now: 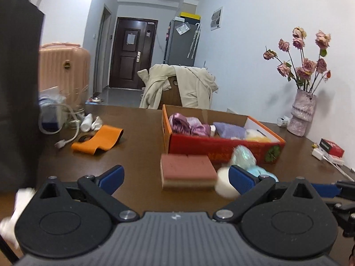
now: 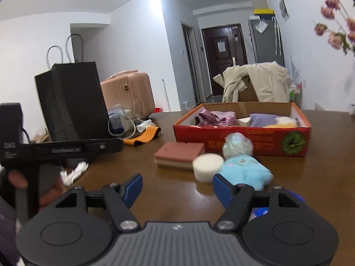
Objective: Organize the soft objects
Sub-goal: 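Grip the pink-and-beige sponge block with the left gripper while the right gripper grips it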
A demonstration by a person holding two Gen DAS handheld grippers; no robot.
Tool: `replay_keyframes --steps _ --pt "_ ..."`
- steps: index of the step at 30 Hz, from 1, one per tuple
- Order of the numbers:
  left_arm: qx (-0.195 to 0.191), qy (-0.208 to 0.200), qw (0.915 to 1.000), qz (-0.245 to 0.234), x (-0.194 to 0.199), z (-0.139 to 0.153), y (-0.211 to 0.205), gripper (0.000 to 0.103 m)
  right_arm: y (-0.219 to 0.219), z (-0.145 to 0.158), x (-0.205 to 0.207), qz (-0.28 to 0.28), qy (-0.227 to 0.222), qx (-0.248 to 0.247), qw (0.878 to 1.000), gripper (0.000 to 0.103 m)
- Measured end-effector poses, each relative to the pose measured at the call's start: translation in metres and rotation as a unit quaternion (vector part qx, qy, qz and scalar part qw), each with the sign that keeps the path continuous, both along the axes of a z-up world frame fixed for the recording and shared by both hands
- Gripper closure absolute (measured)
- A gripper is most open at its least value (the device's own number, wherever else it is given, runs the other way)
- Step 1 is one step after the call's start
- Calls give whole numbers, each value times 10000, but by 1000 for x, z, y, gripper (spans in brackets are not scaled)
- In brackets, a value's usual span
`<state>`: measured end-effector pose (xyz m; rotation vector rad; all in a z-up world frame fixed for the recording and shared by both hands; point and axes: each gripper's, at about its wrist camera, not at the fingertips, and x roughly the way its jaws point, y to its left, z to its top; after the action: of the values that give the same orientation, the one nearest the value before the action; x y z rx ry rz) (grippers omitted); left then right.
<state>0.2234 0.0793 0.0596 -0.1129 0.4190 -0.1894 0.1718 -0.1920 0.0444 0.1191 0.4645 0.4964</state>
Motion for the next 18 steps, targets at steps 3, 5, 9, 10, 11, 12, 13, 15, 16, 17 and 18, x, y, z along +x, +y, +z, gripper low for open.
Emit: replay_keyframes --steps 3,5,9,10,11,12,13,15,16,17,18 --pt "-140 343 9992 -165 54 -2 4 17 11 5 43 -104 121 201 9997 47" --pt "-253 706 9969 -228 86 -10 3 28 18 5 78 -280 377 354 9983 51" --pt "-898 1376 9855 -420 131 -41 11 50 34 -12 152 -500 965 613 9922 62" --pt "-1044 1435 9831 -443 134 -49 15 54 39 -18 165 -545 1012 565 9918 64" --pt "-1140 1470 9815 -446 137 -57 18 56 44 -23 177 -616 1083 525 9908 65" --pt "-1187 1543 9799 -427 138 -63 21 60 48 -30 187 -635 1167 503 9899 68" --pt "-1300 1594 9777 -428 138 -67 24 64 52 -37 193 -631 1260 492 9888 70" --pt "-1475 1579 9754 -440 137 -70 29 64 57 -49 202 -537 1378 514 9877 73" --pt "-1467 1557 9759 -424 138 -71 29 64 59 -55 204 -552 1429 522 9868 73" --pt "-1476 1553 9759 -416 138 -71 30 64 60 -59 203 -556 1383 552 9873 73" --pt "-1501 1560 9754 -417 138 -71 30 64 59 -60 200 -529 1308 548 9885 73"
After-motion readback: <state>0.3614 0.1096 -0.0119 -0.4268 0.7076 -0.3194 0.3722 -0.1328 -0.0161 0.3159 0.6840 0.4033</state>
